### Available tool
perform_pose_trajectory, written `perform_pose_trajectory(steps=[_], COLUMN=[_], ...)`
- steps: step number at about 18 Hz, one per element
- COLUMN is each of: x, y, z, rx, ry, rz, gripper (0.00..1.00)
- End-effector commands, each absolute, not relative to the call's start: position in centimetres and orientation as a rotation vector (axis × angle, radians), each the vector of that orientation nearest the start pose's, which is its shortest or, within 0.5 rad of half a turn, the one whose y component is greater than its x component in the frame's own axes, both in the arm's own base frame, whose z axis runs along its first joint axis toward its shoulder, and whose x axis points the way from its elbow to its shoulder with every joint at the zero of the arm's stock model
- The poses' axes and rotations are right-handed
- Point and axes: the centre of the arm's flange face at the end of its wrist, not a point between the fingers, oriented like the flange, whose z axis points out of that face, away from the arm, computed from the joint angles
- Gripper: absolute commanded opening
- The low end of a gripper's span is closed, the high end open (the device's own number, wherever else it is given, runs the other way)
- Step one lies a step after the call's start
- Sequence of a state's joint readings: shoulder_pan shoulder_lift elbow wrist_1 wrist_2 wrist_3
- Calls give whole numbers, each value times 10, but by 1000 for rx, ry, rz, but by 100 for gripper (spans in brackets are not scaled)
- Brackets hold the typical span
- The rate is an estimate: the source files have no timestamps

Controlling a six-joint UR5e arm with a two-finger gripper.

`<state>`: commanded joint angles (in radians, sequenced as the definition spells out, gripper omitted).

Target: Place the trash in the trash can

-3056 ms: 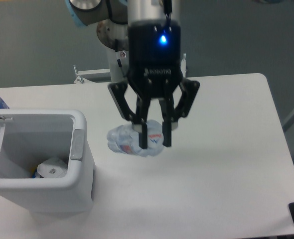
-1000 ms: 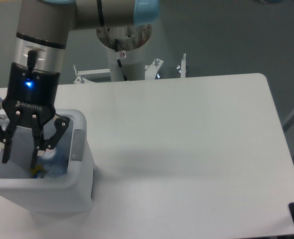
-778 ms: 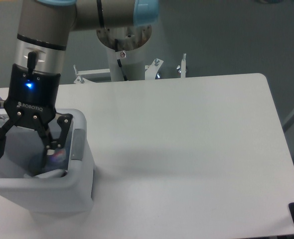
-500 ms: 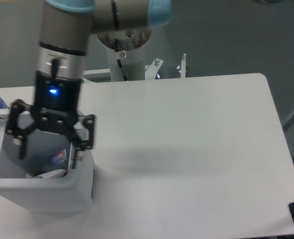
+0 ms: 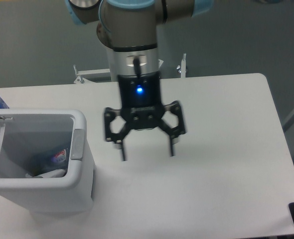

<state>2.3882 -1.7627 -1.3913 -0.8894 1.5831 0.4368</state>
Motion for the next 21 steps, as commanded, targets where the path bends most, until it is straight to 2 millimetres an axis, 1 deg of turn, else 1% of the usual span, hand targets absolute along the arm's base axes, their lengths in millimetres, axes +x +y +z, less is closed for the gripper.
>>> perform_pose_trajectory(steps=[2, 4, 5, 7, 9, 11, 13, 15, 18, 21], x=[-360, -358, -357, -346, -342, -335, -328, -328, -329, -330], y=[497, 480, 468, 438, 409, 394, 386, 385, 385, 386], z=[562, 568, 570, 569, 569, 573, 572, 569, 568, 570], rx=[-2596, -2682, -2735, -2838, -2882, -2896, -2916, -2932, -2938, -2935], ry=[-413, -286, -214, -24, 130, 209, 274, 342, 364, 361], rz=[536, 540, 533, 501, 513, 519, 511, 488, 480, 486], gripper=[100, 100, 100, 100, 100, 100, 100, 100, 100, 100])
